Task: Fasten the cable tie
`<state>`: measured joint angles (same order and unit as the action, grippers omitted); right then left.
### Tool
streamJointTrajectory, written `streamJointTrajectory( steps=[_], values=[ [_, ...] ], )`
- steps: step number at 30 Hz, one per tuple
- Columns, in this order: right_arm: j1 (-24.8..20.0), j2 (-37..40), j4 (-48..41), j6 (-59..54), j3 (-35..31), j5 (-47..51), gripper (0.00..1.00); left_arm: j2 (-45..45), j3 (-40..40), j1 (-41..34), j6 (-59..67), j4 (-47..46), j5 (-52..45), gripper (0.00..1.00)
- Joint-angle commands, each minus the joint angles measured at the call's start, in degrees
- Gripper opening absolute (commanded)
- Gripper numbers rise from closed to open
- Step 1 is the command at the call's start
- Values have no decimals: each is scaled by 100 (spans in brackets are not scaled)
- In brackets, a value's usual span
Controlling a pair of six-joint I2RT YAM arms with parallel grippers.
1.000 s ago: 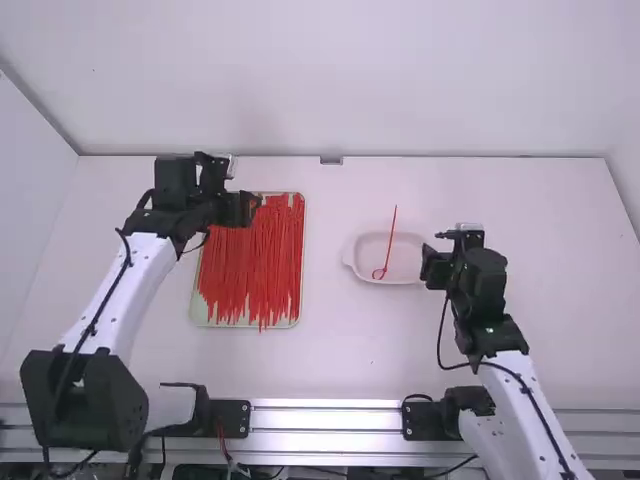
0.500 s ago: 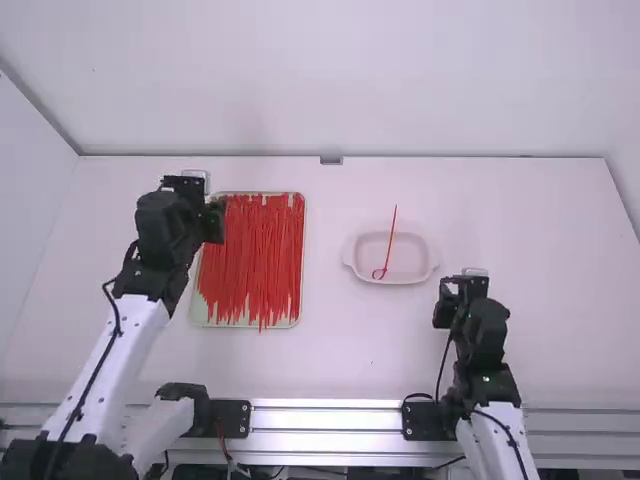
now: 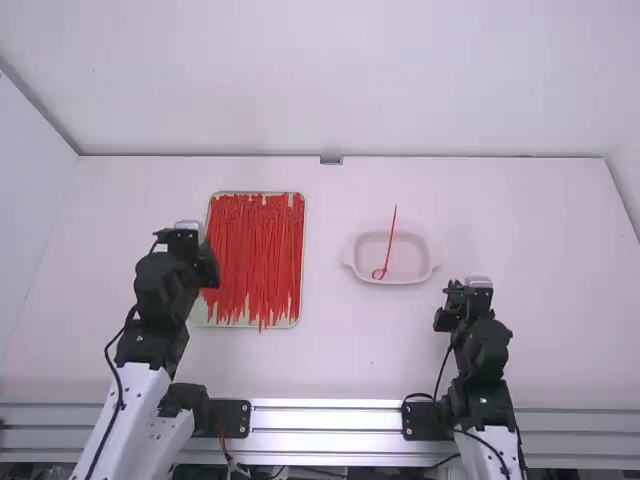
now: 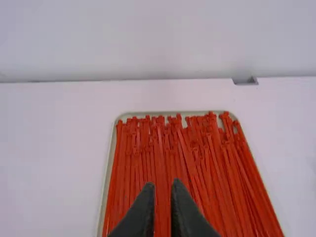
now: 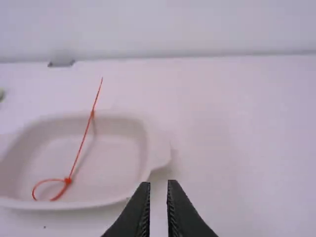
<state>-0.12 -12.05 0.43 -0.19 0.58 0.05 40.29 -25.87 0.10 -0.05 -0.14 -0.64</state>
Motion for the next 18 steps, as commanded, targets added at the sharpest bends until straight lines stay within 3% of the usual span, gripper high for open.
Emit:
streamJointTrajectory(
  steps=[1, 7, 18],
  values=[
    [12, 223, -43, 19, -58, -5, 7, -343, 284, -10, 5, 14, 64, 5],
    [12, 681, -43, 19, -58, -5, 0, -1066, 1007, -10, 5, 14, 64, 0],
    [12, 1205, -43, 19, -58, -5, 0, -2115, 2056, -10, 5, 14, 64, 0]
  ],
)
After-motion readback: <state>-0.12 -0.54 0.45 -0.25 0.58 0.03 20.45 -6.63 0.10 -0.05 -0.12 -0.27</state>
